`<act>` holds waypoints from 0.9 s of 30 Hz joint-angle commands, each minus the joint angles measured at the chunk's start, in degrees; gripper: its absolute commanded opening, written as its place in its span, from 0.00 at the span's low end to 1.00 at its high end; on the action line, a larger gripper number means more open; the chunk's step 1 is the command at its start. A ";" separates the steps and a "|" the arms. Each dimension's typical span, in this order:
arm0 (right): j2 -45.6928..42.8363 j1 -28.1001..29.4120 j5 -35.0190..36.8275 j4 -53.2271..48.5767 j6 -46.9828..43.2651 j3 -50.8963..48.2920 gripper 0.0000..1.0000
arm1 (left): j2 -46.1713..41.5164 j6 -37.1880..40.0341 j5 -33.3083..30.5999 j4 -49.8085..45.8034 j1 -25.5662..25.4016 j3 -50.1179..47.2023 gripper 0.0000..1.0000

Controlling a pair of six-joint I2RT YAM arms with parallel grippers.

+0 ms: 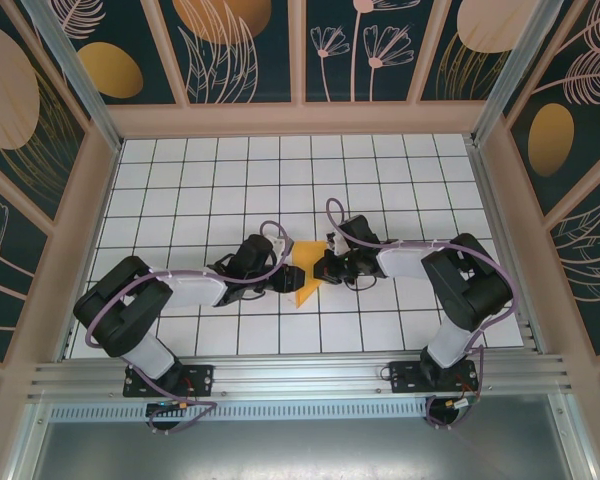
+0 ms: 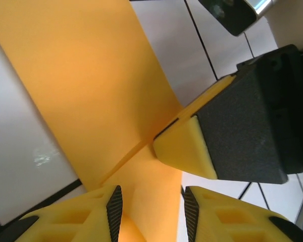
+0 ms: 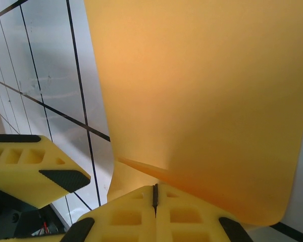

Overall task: Fold a paper plane with a square sheet of paper (pick it up from the middle)
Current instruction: Third fold the triangle at the center of the table.

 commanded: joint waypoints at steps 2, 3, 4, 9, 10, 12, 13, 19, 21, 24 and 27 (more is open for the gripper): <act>0.86 0.10 1.34 -0.46 -1.20 1.48 0.03 | 1.04 -2.02 2.41 1.24 0.49 0.08 0.40; 0.88 0.12 1.36 -0.52 -1.20 1.49 0.03 | 1.14 -2.21 2.30 1.10 0.55 -0.07 0.40; 0.89 0.13 1.38 -0.59 -1.29 1.53 0.03 | 1.05 -2.57 1.73 0.71 0.56 -0.20 0.40; 0.89 0.07 1.45 -0.64 -1.28 1.58 0.03 | -0.11 -4.51 -0.64 -2.73 0.62 -0.11 0.47; 0.88 0.07 1.44 -0.55 -1.26 1.65 0.03 | -0.41 -5.05 -0.84 -3.17 0.59 -0.04 0.48; 0.85 0.10 1.36 -0.60 -1.33 1.74 0.03 | -0.79 -5.89 -0.63 -3.97 0.56 -0.02 0.48; 0.92 0.10 1.45 -0.61 -1.29 1.75 0.03 | -0.80 -6.43 -0.23 -3.95 0.56 -0.01 0.47; 1.04 0.11 1.35 -0.68 -1.41 1.82 0.03 | 1.38 -8.89 0.96 -4.96 0.57 0.89 0.41; 1.04 0.14 1.36 -0.62 -1.46 1.84 0.03 | 1.94 -9.69 1.77 -3.13 0.58 0.50 0.40; 1.03 0.07 1.37 -0.60 -1.46 1.84 0.03 | 2.41 -10.43 2.91 -1.13 0.57 0.63 0.40; 1.15 0.08 1.16 -0.65 -1.46 1.83 0.03 | 2.88 -10.75 3.59 -0.31 0.58 0.84 0.38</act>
